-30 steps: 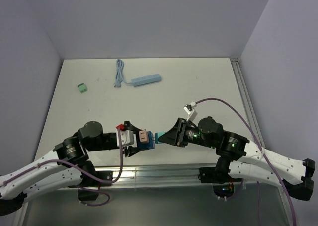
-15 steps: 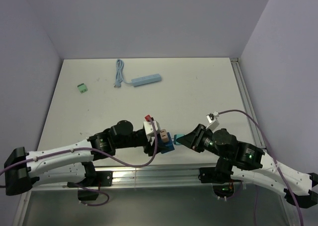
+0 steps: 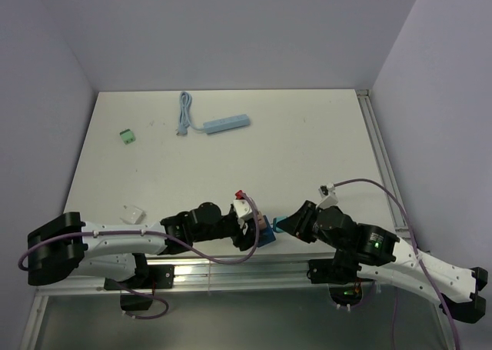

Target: Insert the plug

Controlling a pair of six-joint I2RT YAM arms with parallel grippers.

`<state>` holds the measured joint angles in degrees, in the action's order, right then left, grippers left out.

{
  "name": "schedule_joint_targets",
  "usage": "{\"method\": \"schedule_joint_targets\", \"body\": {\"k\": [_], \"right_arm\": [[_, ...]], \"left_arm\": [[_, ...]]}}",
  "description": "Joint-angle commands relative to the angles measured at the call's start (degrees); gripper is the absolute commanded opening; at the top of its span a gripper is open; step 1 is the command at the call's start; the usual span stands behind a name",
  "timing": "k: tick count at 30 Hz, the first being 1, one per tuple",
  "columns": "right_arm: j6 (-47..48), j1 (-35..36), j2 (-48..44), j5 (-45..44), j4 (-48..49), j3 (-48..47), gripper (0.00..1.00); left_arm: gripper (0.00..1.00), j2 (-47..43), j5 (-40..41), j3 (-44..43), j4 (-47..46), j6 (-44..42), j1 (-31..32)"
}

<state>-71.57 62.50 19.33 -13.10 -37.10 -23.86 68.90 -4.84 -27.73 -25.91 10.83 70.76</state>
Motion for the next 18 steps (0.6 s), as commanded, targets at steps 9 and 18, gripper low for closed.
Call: {"method": "schedule_joint_targets", "body": {"k": [9,18], "right_arm": [[5.2,0.5,-1.9,-8.6,-5.5,-3.4,0.00],[9.8,0.5,0.1,-3.5,-3.2,-5.9,0.00]], "left_arm": [[0.00,-4.4,6.8,7.4,1.1,2.3,-1.1],[0.00,-9.9,3.5,11.2,0.2,6.4,-1.2]]}}
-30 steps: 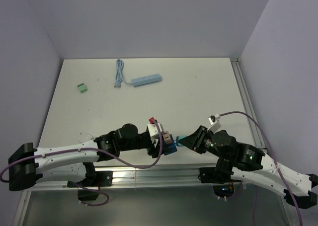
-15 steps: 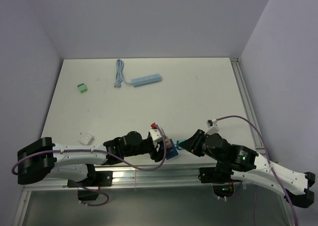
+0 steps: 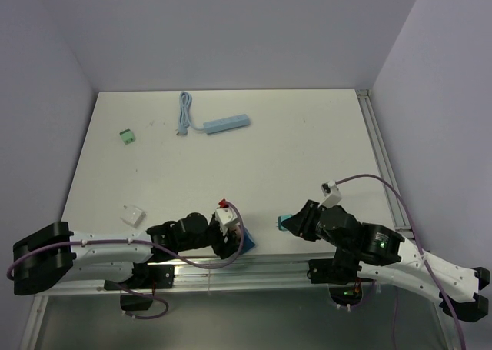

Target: Insert the plug

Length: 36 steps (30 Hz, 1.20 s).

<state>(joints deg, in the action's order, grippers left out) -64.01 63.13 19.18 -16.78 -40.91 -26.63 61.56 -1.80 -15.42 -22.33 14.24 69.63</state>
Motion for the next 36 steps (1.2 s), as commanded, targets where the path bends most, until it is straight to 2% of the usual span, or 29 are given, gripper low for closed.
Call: {"method": "schedule_joint_targets", "body": {"k": [1,7,11,15,19,23,28,31,36], "right_arm": [[2.1,-0.1,0.3,0.7,1.1,-3.2,0.00],[1.3,-0.1,1.8,6.5,7.7,-2.5,0.00],[0.7,-0.1,4.8,7.1,8.1,-4.6,0.00],[0.5,-0.1,7.4,6.3,8.0,-6.1,0.00],[-0.6,0.0,10.3,4.9,7.7,-8.3,0.00],[-2.6,0.0,11.8,3.6,8.1,-8.9,0.00],[-4.5,0.3,13.5,0.2,7.7,-9.3,0.00],[-4.8,0.7,15.4,-0.4,7.4,-10.2,0.00],[-5.5,2.3,19.5,-0.8,8.7,-11.3,0.00]], "left_arm": [[0.00,-2.7,0.3,-1.7,-2.4,3.9,-0.5],[0.00,-0.9,-7.2,-3.5,-5.2,15.5,-4.8],[0.00,2.7,-13.4,-5.5,-8.6,24.1,-8.2],[0.00,4.0,-15.8,-4.9,-14.1,30.7,-11.2],[0.00,4.4,-13.3,-2.6,-18.9,34.5,-12.4],[0.00,3.4,-7.5,1.2,-26.4,38.3,-12.6],[0.00,4.5,-3.6,3.6,-31.2,38.7,-12.6],[0.00,7.0,-1.6,4.5,-33.6,39.8,-12.6],[0.00,11.5,-0.7,6.5,-43.0,43.3,-12.6]]}}
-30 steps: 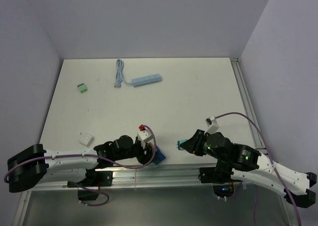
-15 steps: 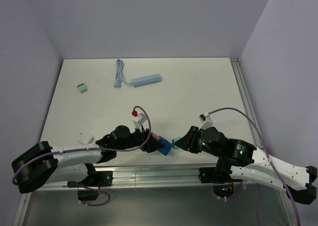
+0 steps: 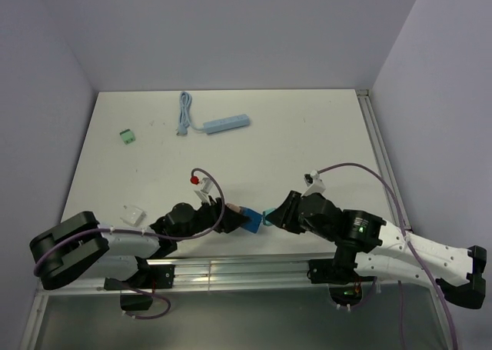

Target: Insert the plug

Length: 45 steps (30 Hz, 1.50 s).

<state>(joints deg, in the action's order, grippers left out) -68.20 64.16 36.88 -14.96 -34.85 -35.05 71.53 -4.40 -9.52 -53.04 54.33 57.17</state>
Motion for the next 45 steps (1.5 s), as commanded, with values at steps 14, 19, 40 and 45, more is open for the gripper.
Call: {"method": "schedule_joint_targets", "body": {"k": [14,19,40,45], "right_arm": [[-5.2,4.9,11.2,-8.2,0.8,-7.3,0.00],[-6.8,5.0,12.9,-9.5,0.7,-6.6,0.00],[-10.3,5.2,15.8,-9.5,0.6,-2.8,0.00],[-9.8,5.1,16.7,-10.0,0.7,-3.3,0.00]], "left_arm": [[0.00,14.2,6.1,2.6,-30.4,10.0,2.2],[0.00,18.4,7.5,3.7,-33.8,12.7,2.8],[0.00,34.2,8.7,4.9,-51.8,18.5,5.0],[0.00,32.4,9.6,4.9,-49.4,17.7,5.8]]}}
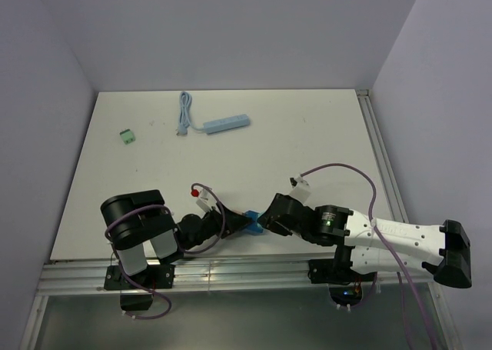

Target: Insert the plug

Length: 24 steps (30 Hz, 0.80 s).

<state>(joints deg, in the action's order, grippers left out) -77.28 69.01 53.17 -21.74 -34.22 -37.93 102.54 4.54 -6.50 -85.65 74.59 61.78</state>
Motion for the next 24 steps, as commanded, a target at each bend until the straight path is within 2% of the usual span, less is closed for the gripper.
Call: {"method": "schedule_joint_targets", "body": {"k": [1,8,17,24], "right_arm": [[-0.8,0.2,0.6,-3.2,0.0,-0.6,0.00],[-0.9,0.0,2.3,-2.7,0.9,-0.8,0.00],[0.2,-1.1,4.0,-2.3,1.4,-1.2,0.00],[1.2,-1.3,2.0,-3.2,-0.2,-2.1,0.00]], "left_arm": [[0.00,0.8,0.7,1.8,-16.6,-2.9,1.2],[0.00,0.9,1.1,1.8,-16.3,-3.0,1.9],[0.00,5.6,0.7,1.6,-20.8,-1.4,2.4],[0.00,4.1,1.4,2.2,-19.4,-1.9,2.5]]}}
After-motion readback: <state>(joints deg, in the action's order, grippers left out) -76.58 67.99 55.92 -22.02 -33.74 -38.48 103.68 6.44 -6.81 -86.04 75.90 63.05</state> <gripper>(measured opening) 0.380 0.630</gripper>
